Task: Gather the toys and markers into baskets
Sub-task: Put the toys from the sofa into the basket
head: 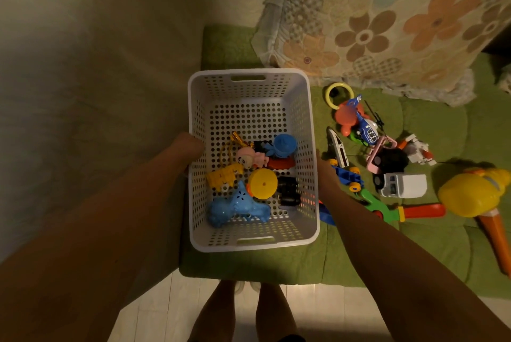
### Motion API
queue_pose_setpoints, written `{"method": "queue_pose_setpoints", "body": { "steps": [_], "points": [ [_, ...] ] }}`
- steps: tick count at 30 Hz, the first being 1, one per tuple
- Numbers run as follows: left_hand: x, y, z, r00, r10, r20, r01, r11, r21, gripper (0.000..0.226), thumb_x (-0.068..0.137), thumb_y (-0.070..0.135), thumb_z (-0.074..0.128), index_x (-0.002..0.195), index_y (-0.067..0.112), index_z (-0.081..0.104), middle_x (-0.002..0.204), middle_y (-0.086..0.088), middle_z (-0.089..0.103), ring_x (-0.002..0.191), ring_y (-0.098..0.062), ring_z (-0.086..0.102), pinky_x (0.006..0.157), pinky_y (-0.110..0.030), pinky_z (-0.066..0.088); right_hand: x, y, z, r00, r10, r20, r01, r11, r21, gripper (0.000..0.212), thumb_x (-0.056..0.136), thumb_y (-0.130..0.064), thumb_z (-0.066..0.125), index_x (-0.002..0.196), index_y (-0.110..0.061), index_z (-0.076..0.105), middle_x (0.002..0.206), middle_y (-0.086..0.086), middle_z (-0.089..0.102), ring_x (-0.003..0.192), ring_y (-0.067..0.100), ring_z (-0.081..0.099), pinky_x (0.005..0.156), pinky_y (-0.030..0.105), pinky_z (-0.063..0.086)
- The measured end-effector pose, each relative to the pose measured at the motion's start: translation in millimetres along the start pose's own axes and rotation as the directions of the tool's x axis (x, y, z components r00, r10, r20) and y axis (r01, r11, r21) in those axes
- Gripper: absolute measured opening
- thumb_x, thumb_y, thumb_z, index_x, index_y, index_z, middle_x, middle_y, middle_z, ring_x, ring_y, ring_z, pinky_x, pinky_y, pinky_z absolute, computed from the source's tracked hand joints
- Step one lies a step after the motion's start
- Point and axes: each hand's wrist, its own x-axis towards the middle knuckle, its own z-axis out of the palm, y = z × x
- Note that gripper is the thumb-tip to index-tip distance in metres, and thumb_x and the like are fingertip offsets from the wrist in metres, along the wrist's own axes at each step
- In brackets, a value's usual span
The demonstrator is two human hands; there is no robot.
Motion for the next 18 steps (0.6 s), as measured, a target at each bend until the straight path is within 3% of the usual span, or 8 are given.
{"method": "queue_pose_setpoints", "body": {
  "steps": [3, 5, 9, 13, 16, 18],
  "points": [
    [0, 1, 0, 1.0, -0.004, -0.002, 0.004, 1.0, -0.007, 0.021, 0.099, 0.009, 0.039, 0.078, 0.008, 0.04, 0.075, -0.009, 0.048, 0.089, -0.032, 0.055, 0.072, -0.039, 0.049, -2, -5, -8, 0.99, -0.121, -0.066, 0.1, 0.961, -0.258, 0.034, 0.097, -0.023, 0.052, 0.122, -0.003, 0.041, 0.103, 0.017, 0.063, 0.094, 0.034, 0.064, 0.076, 0.044, 0.054],
    [-1, 1, 1, 1.0, -0.004, 0.003, 0.005, 1.0, -0.017, 0.017, 0.099, 0.009, 0.039, 0.082, 0.006, 0.041, 0.076, -0.009, 0.048, 0.095, -0.034, 0.057, 0.072, -0.039, 0.049, -2, -6, -17, 0.981, -0.184, -0.064, 0.152, 0.929, -0.338, 0.034, 0.096, -0.021, 0.055, 0.121, -0.001, 0.045, 0.108, 0.019, 0.065, 0.097, 0.036, 0.064, 0.079, 0.044, 0.053],
    [0, 2, 2, 1.0, 0.002, 0.007, -0.002, 1.0, -0.01, 0.012, 0.099, 0.009, 0.039, 0.087, 0.007, 0.042, 0.083, -0.012, 0.053, 0.104, -0.038, 0.059, 0.07, -0.038, 0.048, -4, -5, -21, 0.984, -0.177, -0.01, 0.166, 0.942, -0.292, 0.036, 0.099, -0.026, 0.047, 0.127, -0.004, 0.048, 0.112, 0.02, 0.063, 0.105, 0.038, 0.061, 0.089, 0.045, 0.051],
    [2, -1, 1, 1.0, 0.007, 0.017, -0.007, 1.0, 0.008, 0.011, 0.099, 0.01, 0.04, 0.09, 0.006, 0.043, 0.082, -0.01, 0.052, 0.097, -0.035, 0.059, 0.071, -0.037, 0.048, -11, -6, -6, 0.991, -0.127, 0.047, 0.134, 0.958, -0.255, 0.033, 0.103, -0.02, 0.041, 0.124, 0.002, 0.053, 0.116, 0.018, 0.06, 0.103, 0.033, 0.057, 0.09, 0.039, 0.045],
    [4, -2, 2, 1.0, 0.014, 0.016, -0.014, 1.0, 0.001, 0.01, 0.099, 0.01, 0.039, 0.105, 0.007, 0.046, 0.091, -0.012, 0.053, 0.098, -0.035, 0.058, 0.072, -0.037, 0.048, -6, -2, 1, 0.997, -0.064, 0.038, 0.072, 0.957, -0.281, 0.024, 0.101, -0.018, 0.044, 0.086, -0.004, 0.055, 0.113, 0.02, 0.06, 0.092, 0.027, 0.051, 0.101, 0.043, 0.044],
    [5, -2, 1, 1.0, 0.014, 0.02, -0.014, 1.0, -0.003, 0.012, 0.099, 0.009, 0.04, 0.108, 0.006, 0.046, 0.1, -0.016, 0.055, 0.1, -0.035, 0.058, 0.073, -0.038, 0.048, -6, 0, 1, 0.988, -0.145, 0.053, 0.155, 0.939, -0.306, 0.023, 0.099, -0.019, 0.048, 0.077, -0.013, 0.052, 0.107, 0.019, 0.06, 0.088, 0.026, 0.056, 0.099, 0.045, 0.048]
  ]
}}
